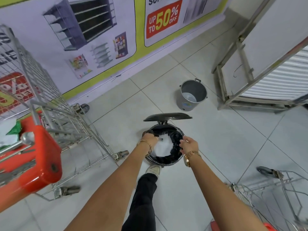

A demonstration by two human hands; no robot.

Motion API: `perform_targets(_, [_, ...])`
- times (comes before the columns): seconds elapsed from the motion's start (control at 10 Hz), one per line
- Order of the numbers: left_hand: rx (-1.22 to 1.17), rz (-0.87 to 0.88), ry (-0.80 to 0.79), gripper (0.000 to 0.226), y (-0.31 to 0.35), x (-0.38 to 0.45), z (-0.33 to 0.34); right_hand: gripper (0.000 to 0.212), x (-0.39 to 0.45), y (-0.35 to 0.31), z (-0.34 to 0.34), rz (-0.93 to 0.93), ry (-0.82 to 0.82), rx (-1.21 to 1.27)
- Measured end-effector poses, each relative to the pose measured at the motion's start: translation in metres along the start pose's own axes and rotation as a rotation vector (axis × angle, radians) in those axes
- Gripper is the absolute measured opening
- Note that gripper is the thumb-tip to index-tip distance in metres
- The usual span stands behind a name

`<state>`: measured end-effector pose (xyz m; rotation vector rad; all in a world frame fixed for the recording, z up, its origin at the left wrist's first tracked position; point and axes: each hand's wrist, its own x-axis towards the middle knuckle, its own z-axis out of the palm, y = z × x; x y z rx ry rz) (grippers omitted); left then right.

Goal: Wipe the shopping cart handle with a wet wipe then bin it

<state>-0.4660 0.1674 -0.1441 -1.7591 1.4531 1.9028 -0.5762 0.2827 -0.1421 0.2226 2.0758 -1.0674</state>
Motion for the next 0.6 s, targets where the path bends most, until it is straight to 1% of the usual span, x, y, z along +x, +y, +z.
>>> perform_targets(0.1, [0.040, 0.044, 0.016, 0.015, 0.004, -0.012, -0.002, 0.034, -0.003, -0.002, -0.002, -0.039, 0.001, -0.007])
perform_targets(0.2, [0.055, 0.111, 0.048, 0.022, 0.010, -0.026, -0.005, 0.029, -0.017, -0.011, -0.009, -0.109, 0.012, -0.008])
perform_targets(0.3, [0.073, 0.172, 0.043, 0.012, 0.014, -0.033, -0.007, 0.027, -0.025, -0.020, -0.014, -0.169, 0.029, 0.004])
perform_targets(0.4, [0.108, 0.264, 0.064, 0.028, 0.021, -0.050, -0.006, 0.025, -0.035, -0.027, -0.024, -0.277, 0.038, -0.018])
perform_targets(0.5, [0.125, 0.330, 0.088, 0.035, 0.026, -0.067, -0.007, 0.026, -0.047, -0.035, -0.028, -0.352, 0.049, -0.047])
perform_targets(0.6, [0.164, 0.440, 0.127, 0.041, 0.021, -0.093, -0.009, 0.031, -0.075, -0.039, -0.039, -0.448, 0.072, -0.087])
